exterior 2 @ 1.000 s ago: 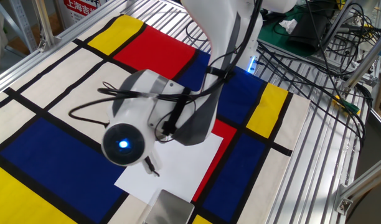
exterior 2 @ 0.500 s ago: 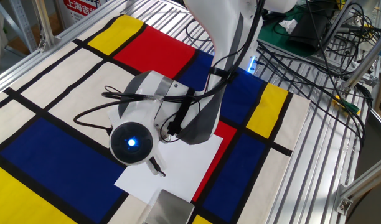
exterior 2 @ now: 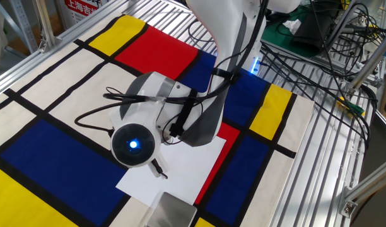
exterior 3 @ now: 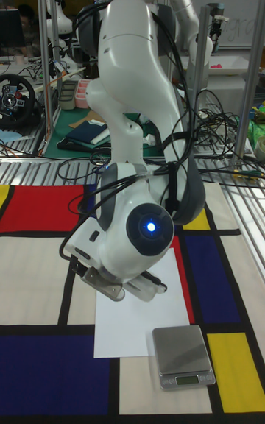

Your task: Unfold a piece of paper

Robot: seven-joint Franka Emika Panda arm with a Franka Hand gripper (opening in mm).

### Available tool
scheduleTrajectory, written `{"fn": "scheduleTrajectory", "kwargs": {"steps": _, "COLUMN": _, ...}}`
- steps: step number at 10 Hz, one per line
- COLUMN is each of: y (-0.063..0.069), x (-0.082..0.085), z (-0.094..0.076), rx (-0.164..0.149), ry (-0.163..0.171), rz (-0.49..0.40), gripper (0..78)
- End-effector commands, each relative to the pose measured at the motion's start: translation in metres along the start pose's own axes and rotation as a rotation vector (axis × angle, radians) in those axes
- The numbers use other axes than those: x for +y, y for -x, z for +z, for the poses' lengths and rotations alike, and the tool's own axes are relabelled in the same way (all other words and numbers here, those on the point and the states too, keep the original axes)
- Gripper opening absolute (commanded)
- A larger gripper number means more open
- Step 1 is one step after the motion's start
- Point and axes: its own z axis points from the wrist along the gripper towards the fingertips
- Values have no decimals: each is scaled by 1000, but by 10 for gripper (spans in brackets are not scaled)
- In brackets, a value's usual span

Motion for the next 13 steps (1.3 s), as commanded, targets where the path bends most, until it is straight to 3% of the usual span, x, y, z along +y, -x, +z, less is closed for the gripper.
{"fn": "scheduleTrajectory", "kwargs": {"steps": 1, "y": 79, "x": 1, "z": -96, "rx": -289, "ry": 322, "rz": -289, "gripper": 11}}
{"fn": "scheduleTrajectory", "kwargs": {"steps": 7, "y": 79, "x": -4, "z": -99, "rx": -290, "ry": 361, "rz": -287, "gripper": 11}}
{"fn": "scheduleTrajectory", "kwargs": {"steps": 9, "y": 78, "x": -6, "z": -99, "rx": -305, "ry": 416, "rz": -273, "gripper": 11}}
{"fn": "scheduleTrajectory", "kwargs": {"steps": 13, "y": 77, "x": -7, "z": -99, "rx": -318, "ry": 410, "rz": -278, "gripper": 11}}
